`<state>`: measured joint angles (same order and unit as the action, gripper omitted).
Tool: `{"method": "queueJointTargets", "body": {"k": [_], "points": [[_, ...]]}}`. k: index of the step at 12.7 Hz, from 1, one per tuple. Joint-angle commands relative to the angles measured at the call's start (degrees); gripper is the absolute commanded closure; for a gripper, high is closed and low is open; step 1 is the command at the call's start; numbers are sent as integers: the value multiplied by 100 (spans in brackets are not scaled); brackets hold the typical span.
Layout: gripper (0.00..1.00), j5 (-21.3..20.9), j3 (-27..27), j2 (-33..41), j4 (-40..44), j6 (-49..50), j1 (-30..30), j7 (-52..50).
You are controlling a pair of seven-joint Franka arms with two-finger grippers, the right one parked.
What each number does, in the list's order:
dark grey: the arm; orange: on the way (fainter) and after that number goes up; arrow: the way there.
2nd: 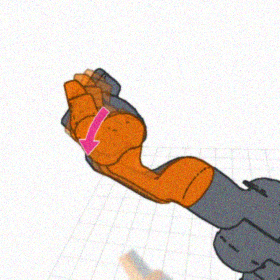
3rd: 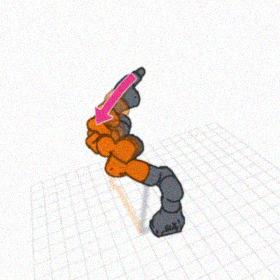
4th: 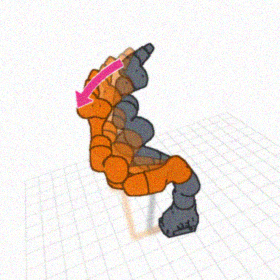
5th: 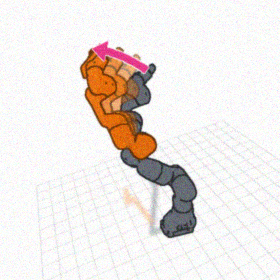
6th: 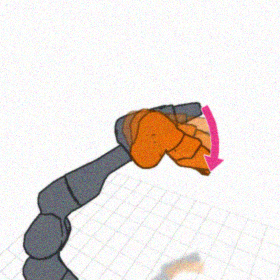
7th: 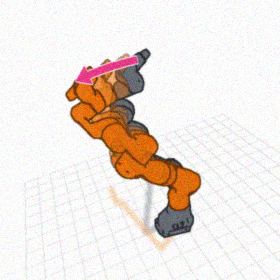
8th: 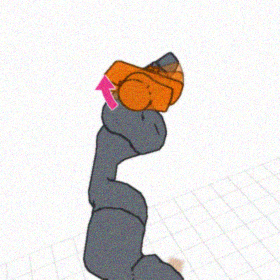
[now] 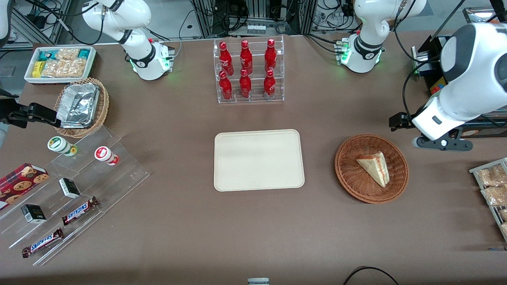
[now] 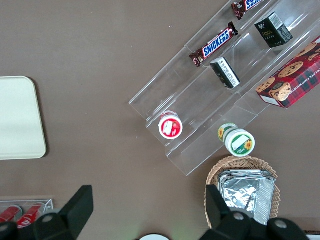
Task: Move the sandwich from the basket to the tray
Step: 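Move the left gripper over the wicker basket and lower toward the sandwich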
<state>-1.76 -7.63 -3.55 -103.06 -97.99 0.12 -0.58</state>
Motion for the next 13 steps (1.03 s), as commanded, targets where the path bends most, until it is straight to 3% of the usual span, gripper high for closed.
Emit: {"method": "queueJointTargets", "body": {"k": [1,5,7,13], "points": [[0,1,-2,214,-861,-771,6,-74],[0,1,95,399,-2163,-2431,14,-91],[0,9,200,320,-2323,-2812,14,-170],[0,1,200,-93,-2324,-3410,-21,-3134]]}}
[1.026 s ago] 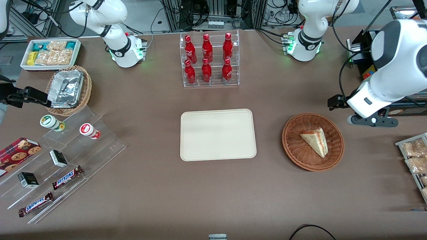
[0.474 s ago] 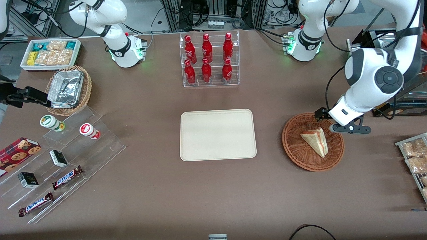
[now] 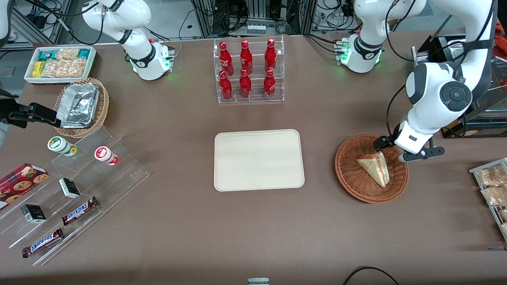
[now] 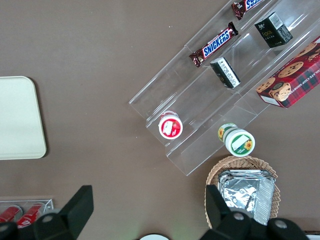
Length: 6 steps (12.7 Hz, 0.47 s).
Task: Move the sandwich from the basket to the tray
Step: 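Move the left gripper over the wicker basket and lower toward the sandwich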
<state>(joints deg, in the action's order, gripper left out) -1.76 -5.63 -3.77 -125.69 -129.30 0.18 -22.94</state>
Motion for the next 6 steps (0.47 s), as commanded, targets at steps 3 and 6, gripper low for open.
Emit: {"method": "queueJointTargets", "body": {"k": [3,6], "points": [[0,0,-8,-307,-61,-498,-45,-2257],[0,18,-8,-510,-61,-613,-27,-2338]]}}
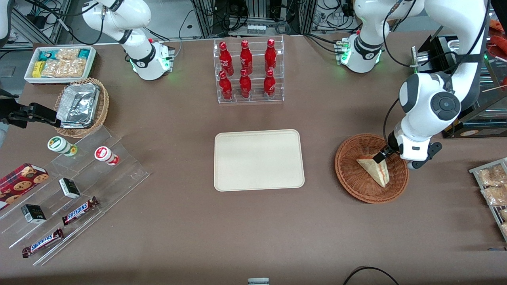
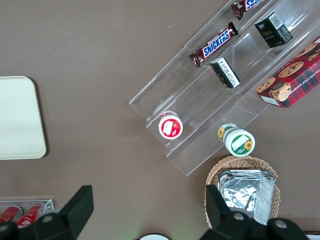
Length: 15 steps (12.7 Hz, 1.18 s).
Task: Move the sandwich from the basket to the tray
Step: 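Close the left gripper on the wrapped sandwich and lift it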
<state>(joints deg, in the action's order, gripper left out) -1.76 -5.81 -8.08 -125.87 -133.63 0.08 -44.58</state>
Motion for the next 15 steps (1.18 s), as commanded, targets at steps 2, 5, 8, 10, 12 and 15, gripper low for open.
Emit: {"method": "queueJointTargets", "body": {"k": [2,5,8,10,12,15], "points": [[0,18,10,-246,-42,-338,-8,-174],[0,27,10,-510,-42,-584,-8,-174],[0,88,10,-659,-51,-761,-8,-200],[4,106,10,-739,-51,-813,1,-218],[62,106,10,-765,-51,-813,1,-419],[100,106,10,-774,-34,-770,1,-438]]}}
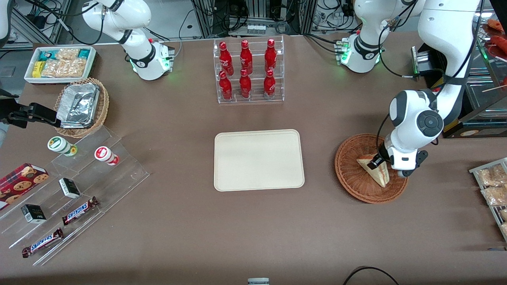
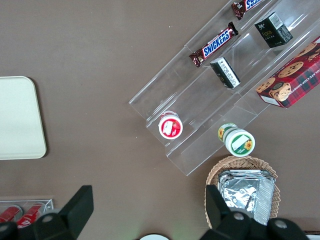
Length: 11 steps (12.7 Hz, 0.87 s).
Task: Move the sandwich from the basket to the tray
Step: 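Close the left gripper on the wrapped sandwich and lift it, then carry the sandwich with the left gripper over the beige tray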
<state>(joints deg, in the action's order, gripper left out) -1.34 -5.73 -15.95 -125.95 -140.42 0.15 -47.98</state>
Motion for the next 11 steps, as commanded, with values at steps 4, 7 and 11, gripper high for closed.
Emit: {"method": "queueJointTargets", "body": {"k": [4,7,11], "points": [[100,46,10,118,403,608,-6,147],[100,28,-16,48,1447,2111,-76,622],[100,46,-279,-171,2179,2642,-286,1282]]}}
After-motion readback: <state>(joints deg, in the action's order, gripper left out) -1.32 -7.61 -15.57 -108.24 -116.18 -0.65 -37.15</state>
